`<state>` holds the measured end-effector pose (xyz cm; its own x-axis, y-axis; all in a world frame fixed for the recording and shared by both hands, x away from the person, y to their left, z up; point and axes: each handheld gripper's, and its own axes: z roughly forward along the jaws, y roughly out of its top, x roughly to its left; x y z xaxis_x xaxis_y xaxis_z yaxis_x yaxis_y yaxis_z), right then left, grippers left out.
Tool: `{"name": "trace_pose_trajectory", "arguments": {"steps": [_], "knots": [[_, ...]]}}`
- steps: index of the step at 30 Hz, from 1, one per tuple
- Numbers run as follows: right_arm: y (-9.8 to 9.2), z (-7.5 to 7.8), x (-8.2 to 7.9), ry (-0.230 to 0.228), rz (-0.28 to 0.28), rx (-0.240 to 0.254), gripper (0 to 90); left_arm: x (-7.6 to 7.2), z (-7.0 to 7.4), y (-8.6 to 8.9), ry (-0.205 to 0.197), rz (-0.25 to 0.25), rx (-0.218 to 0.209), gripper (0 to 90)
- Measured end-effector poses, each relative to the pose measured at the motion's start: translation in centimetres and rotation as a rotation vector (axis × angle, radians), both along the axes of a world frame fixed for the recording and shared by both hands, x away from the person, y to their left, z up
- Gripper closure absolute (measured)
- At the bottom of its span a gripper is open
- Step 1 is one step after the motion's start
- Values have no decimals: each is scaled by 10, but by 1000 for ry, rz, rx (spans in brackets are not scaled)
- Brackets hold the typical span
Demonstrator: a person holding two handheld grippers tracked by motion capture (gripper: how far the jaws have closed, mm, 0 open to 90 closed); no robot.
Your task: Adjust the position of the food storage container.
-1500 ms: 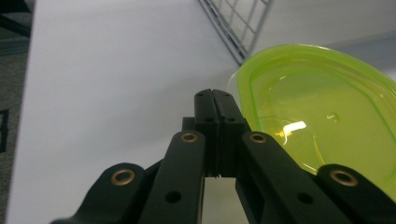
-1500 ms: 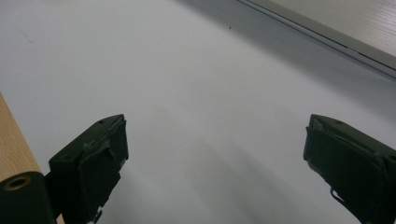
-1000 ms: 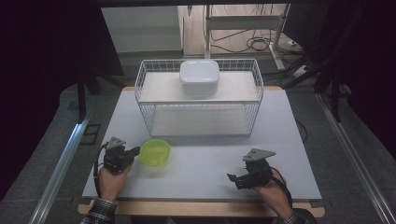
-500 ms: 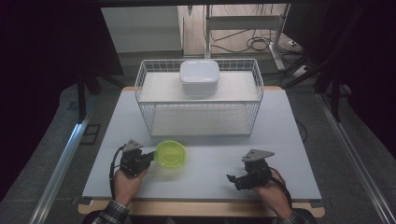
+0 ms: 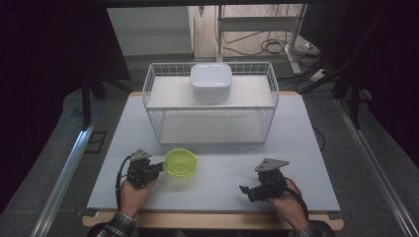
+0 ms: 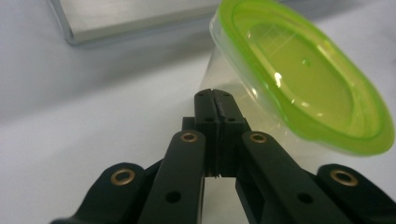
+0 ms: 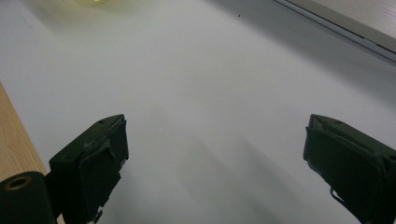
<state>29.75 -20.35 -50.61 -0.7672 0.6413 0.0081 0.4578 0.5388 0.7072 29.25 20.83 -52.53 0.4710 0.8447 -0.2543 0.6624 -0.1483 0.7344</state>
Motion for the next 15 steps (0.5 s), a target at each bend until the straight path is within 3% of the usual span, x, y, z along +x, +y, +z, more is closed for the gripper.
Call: {"name": "trace_pose_trajectory", "arguments": {"steps": [7, 15], "knots": [[0, 0, 0, 3, 3, -3, 70, 2, -9, -8, 17, -76, 19, 895], [1, -1, 0, 5, 5, -6, 70, 3, -9, -25, 0, -133, 31, 895]]}}
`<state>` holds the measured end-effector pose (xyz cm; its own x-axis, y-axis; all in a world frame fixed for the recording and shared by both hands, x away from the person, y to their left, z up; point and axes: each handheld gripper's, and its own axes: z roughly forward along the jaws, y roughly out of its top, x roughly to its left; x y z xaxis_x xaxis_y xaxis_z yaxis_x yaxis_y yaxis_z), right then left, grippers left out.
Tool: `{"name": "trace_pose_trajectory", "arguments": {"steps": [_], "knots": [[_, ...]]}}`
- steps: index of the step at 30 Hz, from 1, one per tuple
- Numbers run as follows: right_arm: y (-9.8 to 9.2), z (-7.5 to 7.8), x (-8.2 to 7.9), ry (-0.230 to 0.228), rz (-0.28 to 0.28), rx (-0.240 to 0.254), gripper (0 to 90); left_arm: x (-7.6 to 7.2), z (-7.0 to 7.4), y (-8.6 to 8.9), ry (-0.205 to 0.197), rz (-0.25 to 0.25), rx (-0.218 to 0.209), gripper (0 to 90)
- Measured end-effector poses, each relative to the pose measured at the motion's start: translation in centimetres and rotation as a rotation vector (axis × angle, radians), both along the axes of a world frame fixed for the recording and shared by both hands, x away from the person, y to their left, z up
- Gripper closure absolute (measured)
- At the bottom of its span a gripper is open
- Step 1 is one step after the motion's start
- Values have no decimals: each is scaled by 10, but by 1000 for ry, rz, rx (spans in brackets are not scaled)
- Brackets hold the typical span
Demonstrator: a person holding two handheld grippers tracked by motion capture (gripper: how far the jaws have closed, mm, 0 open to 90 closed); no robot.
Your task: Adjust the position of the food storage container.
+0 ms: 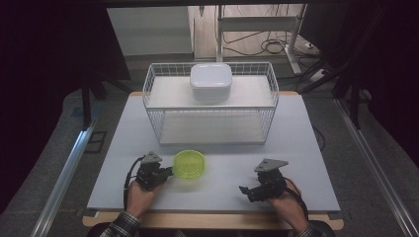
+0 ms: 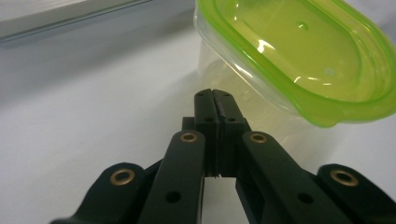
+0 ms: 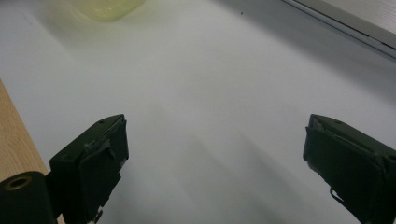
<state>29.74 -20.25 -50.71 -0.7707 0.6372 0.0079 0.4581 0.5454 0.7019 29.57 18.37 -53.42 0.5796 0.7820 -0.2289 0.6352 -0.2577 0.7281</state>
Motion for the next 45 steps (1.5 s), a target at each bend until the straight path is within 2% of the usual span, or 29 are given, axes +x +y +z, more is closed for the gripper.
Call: {"name": "trace_pose_trajectory", "arguments": {"steps": [10, 15, 18, 21, 29, 34, 38, 39, 41, 43, 45], "knots": [[1, -1, 0, 3, 2, -3, 70, -5, 0, -31, -20, -71, 17, 893], [1, -1, 0, 3, 3, -5, 70, -8, 0, -52, -35, -110, 48, 890], [1, -1, 0, 5, 3, -2, 70, -9, -1, -57, -53, -124, 89, 884], [1, -1, 0, 5, 3, 0, 71, -10, 1, -55, -62, -104, 91, 851], [0, -1, 0, 4, 5, 7, 70, -24, 14, -40, -127, -62, 143, 572], [0, 0, 0, 5, 4, 20, 70, -33, 20, -27, -151, -51, 120, 367], [0, 1, 0, 3, 3, 29, 69, -39, 20, -18, -153, -34, 102, 206], [0, 1, 0, 7, 2, 36, 69, -41, 20, -17, -153, -23, 109, 154], [-1, 1, 1, 9, 6, 40, 70, -44, 20, -16, -151, 4, 148, 81], [-1, 0, 1, 15, 5, 44, 69, -48, 20, -13, -158, 19, 170, 50], [-1, 0, 1, 17, 7, 48, 70, -52, 19, -9, -155, 26, 174, 39]]}}
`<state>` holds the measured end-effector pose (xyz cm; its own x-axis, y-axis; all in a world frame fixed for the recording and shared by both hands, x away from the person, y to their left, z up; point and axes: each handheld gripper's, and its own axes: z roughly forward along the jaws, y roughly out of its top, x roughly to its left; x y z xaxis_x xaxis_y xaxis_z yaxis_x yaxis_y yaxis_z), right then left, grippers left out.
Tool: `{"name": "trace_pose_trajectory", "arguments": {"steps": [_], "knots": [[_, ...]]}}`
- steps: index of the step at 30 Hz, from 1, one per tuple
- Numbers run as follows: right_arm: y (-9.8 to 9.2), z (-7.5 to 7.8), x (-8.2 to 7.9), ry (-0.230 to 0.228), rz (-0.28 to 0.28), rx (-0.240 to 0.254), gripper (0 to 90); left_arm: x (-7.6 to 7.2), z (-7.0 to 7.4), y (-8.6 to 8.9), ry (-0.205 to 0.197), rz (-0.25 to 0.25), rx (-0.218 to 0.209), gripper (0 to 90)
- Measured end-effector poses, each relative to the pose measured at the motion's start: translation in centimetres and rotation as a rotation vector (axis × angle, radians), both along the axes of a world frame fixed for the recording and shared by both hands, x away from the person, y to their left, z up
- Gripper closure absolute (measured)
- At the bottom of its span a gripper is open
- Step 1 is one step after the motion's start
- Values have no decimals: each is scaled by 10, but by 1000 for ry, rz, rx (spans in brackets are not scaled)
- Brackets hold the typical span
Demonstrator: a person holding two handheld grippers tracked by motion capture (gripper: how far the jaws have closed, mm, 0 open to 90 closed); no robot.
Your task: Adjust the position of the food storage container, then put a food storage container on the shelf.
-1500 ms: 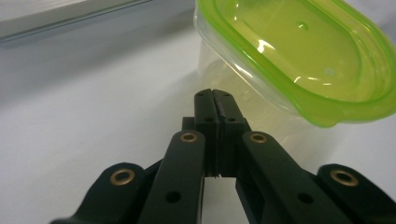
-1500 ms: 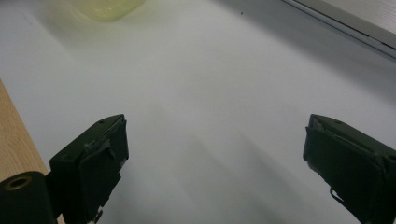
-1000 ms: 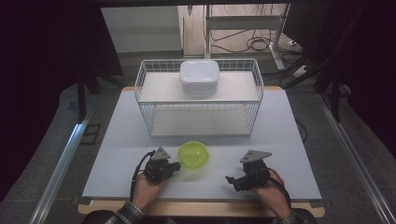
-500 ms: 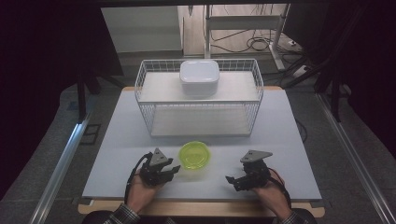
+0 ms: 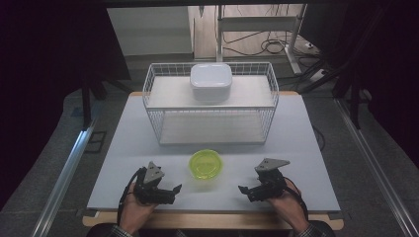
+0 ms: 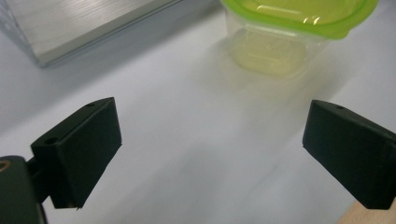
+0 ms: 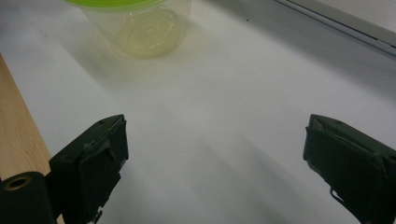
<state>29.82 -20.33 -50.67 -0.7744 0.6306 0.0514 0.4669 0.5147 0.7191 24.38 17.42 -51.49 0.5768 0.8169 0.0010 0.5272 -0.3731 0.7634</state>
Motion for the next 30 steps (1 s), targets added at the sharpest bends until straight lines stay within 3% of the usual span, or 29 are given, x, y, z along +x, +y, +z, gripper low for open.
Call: {"name": "trace_pose_trajectory", "arguments": {"steps": [8, 17, 22, 24, 30], "knots": [[0, 0, 0, 5, -2, 22, 65, -9, -7, 12, -17, 0, -22, 21], [4, 3, 4, -14, -13, 62, 47, -7, -11, 12, -39, -30, -54, 9], [8, 10, 11, 16, -21, 116, 37, -7, -12, 12, -35, -29, -51, 8], [10, 12, 17, 58, -32, 148, 40, -6, -12, 11, -31, -28, -49, 8], [20, 19, 30, 113, -37, 126, 139, -6, -14, 10, -21, -36, -37, 9]]}}
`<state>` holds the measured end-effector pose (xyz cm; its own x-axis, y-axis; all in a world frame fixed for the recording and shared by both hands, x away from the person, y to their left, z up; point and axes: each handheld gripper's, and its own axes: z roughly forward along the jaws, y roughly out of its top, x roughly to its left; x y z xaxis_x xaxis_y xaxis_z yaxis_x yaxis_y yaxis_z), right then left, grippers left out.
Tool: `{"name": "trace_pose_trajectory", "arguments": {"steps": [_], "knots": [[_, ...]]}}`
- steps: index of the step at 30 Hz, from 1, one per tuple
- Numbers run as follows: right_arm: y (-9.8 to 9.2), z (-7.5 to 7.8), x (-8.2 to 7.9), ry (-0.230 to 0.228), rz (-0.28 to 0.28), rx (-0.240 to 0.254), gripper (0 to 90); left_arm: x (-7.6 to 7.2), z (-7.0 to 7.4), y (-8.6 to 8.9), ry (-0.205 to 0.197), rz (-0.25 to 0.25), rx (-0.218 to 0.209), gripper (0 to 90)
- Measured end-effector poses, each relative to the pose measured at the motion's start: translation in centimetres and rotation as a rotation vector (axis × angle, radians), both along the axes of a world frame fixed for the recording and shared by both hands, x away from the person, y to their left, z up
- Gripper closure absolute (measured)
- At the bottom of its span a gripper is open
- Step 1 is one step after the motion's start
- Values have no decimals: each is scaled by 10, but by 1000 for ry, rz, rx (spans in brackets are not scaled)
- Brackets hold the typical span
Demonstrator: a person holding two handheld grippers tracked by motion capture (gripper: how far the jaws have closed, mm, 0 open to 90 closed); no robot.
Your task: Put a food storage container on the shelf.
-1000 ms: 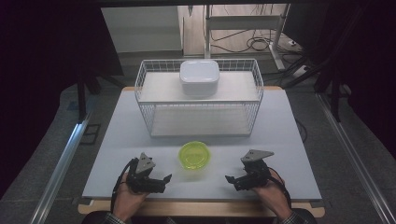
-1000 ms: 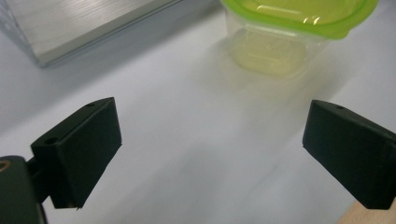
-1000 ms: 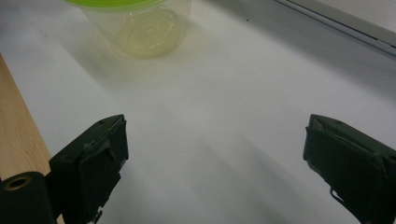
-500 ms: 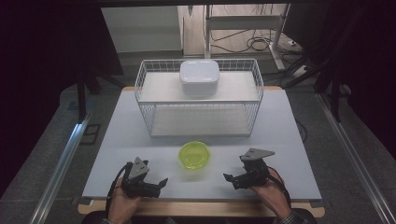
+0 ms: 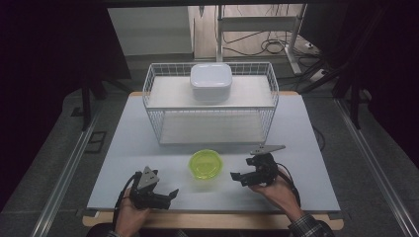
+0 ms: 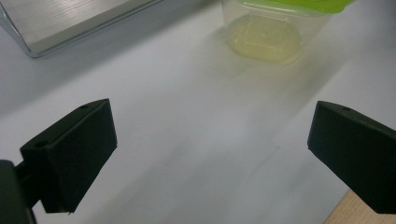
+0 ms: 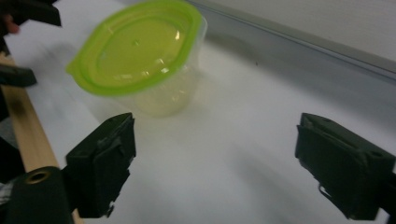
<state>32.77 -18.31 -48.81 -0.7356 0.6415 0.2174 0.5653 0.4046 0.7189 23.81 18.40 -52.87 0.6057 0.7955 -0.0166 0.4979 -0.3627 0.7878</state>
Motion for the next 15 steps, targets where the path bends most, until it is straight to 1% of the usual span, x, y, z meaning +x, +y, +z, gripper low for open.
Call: {"name": "trace_pose_trajectory", "arguments": {"steps": [2, 4, 7, 8, 12, 15], "knots": [[4, 5, 6, 24, 1, 29, 183, 0, 0, 0, 2, -1, 5, 9], [8, 9, 13, 36, 5, 58, 215, 0, 0, -1, 2, -4, 10, 9], [15, 11, 25, 68, 0, 110, 261, 0, -1, -1, 3, -5, 11, 10], [18, 11, 29, 82, 0, 119, 278, 0, -1, -1, 5, -7, 13, 10], [31, 6, 42, 133, 1, 125, 349, 0, -2, -3, 5, -15, 27, 12], [38, 3, 48, 176, 3, 162, 402, 0, -2, -4, 6, -22, 36, 12]]}}
